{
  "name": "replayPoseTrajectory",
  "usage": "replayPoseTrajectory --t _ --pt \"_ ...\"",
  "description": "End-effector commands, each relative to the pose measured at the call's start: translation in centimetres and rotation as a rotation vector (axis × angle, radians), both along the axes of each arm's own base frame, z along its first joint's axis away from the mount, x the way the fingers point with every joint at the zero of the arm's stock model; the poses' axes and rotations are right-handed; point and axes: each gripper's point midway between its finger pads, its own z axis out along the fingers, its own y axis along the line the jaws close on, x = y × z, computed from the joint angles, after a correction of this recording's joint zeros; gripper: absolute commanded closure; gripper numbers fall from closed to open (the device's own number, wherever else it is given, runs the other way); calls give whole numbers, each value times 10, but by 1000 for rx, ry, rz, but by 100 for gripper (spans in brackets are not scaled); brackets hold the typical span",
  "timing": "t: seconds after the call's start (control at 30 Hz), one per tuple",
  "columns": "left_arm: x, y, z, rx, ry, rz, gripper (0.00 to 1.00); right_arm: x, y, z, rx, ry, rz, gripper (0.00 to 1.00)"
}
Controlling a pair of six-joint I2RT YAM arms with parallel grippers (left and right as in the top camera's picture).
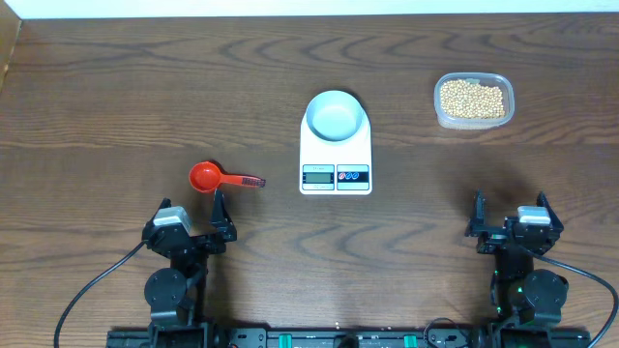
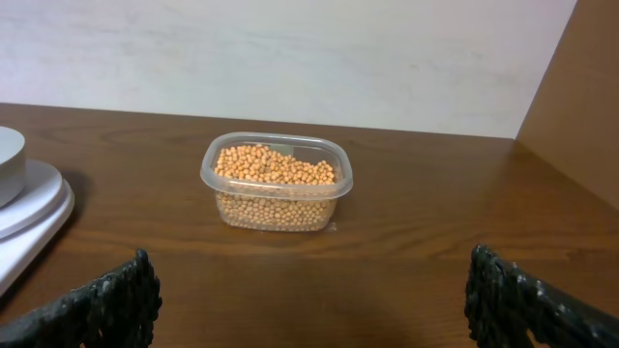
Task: Scoop item into bowl and weigh 50g on scale
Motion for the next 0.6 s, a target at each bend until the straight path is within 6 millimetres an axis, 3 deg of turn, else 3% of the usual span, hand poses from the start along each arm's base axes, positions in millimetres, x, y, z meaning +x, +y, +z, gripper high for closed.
replayPoseTrajectory --t 0.0,0.57 --pt "0 -1 0 -8 -4 -8 2 0 -3 -1 14 1 -19 1" --pt "-4 -1 32 -4 -69 -8 2 0 -3 -1 14 1 -19 1"
